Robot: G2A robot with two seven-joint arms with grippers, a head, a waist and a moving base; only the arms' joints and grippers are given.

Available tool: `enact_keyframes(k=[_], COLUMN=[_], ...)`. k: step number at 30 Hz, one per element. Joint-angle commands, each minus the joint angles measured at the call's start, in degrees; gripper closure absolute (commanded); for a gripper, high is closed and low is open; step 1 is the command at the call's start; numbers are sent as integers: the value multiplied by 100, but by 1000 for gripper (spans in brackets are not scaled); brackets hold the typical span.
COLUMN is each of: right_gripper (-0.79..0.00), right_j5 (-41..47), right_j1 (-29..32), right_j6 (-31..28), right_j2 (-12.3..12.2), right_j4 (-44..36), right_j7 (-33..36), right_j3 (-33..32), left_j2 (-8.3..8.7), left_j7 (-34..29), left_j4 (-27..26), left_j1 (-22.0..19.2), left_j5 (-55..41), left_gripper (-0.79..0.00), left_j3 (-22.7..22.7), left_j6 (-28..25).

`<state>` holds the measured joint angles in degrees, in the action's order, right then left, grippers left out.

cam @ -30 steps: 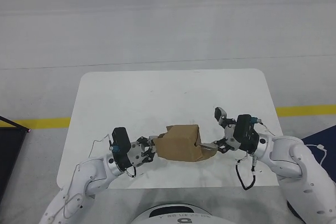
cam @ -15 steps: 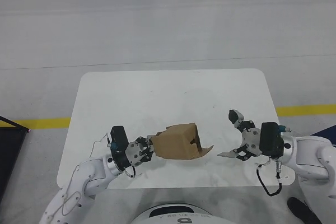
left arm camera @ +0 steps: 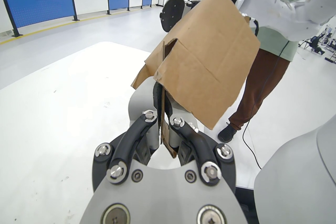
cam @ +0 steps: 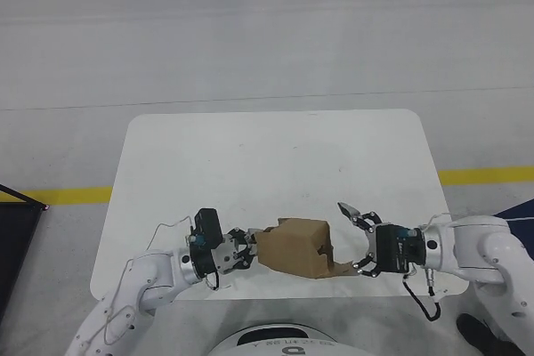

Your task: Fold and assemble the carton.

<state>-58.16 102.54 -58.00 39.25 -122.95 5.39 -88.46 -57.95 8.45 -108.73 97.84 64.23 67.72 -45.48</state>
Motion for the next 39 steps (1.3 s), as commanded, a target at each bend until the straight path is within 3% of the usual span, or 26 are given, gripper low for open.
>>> enact_keyframes(k=[1, 11, 17, 20, 30, 39], right_gripper=[-785, -776, -730, -668, -677, -554], right_j5=[-70, -423, -534, -540, -529, -497], right_j1=[-59, -325, -483, -556, -764, -887], right_j6=[0, 0, 0, 0, 0, 0], right_j2=[-89, -492, -678, -756, -938, -1029], right_j4=[28, 53, 60, 85, 118, 114], right_j7=[-108, -490, -647, -725, -861, -884], right_j3=[67, 537, 742, 814, 986, 1095], left_j2=[2, 12, 16, 18, 23, 33], left_j7=[-21, -112, -114, -103, -70, -32], left_j4=[-2, -7, -1, 5, 21, 10], left_j1=[-7, -46, -39, -43, -51, -42], left_j5=[22, 93, 127, 159, 186, 225], left_gripper=[0, 0, 0, 0, 0, 0], left_j3=[-4, -35, -61, -78, -116, -120], left_j6=[0, -43, -41, -51, -46, -48])
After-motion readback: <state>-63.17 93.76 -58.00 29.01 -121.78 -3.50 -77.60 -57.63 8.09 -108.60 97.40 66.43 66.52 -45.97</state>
